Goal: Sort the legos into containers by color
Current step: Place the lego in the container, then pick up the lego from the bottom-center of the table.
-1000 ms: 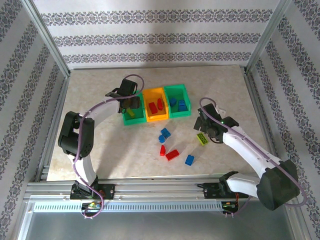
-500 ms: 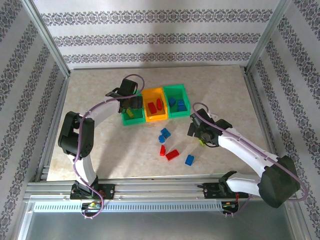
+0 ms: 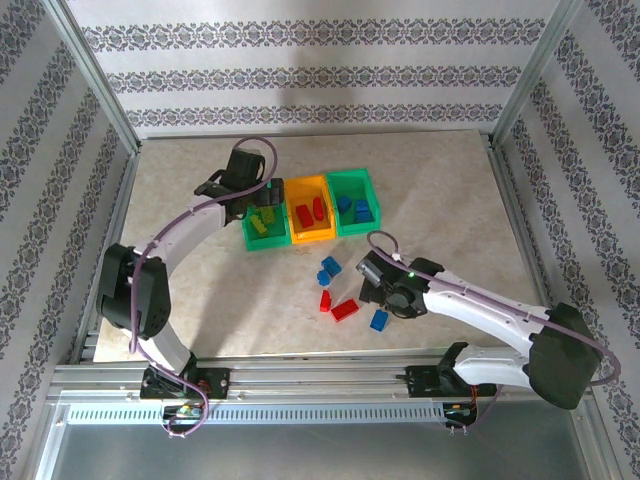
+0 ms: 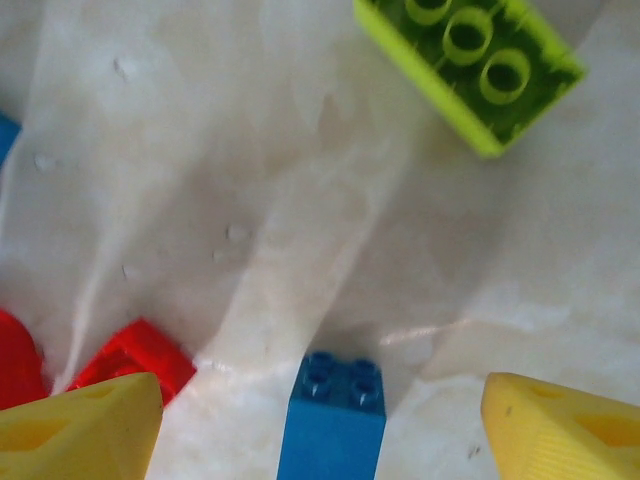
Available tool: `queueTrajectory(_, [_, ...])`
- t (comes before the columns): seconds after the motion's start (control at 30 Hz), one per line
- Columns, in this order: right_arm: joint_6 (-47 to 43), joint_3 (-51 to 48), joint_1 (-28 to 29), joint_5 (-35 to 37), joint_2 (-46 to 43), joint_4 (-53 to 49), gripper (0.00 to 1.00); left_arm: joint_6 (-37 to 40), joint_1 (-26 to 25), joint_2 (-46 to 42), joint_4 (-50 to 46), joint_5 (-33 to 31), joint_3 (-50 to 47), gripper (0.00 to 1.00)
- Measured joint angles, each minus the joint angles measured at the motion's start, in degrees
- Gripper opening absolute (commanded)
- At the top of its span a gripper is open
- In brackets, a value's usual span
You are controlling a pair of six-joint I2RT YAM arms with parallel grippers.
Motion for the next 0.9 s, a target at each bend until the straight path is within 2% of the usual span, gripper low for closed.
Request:
queueTrajectory(0.13, [4.35, -2.23, 2.97, -2.23, 0.02, 0.24, 0.78, -1.09, 0.00, -4.76, 2.89, 0.00, -5.05, 1.00])
queueTrajectory(0.3, [6.78, -3.21, 3.58, -4.22, 2.14, 1.20, 0.71, -1.90, 0.00, -8.48, 6.19, -0.17, -9.05, 1.00])
queueTrajectory(0.43, [7.58, -3.28, 3.58, -5.55, 4.66, 3.50, 0.62, -2.10, 0.00, -10.14, 9.25, -0.17, -11.21, 1.00])
queueTrajectory(0.7, [7.98, -5.18, 3.56, -7.39, 7.58, 6.82, 0.52, -2.10, 0.00, -11.91, 10.97, -0.63, -13.57, 1.00])
queueTrajectory(0.9, [8.57, -6.21, 3.56, -8.15, 8.72, 7.54, 0.37, -2.10, 0.00, -12.22, 11.78, -1.49, -14.34, 1.00])
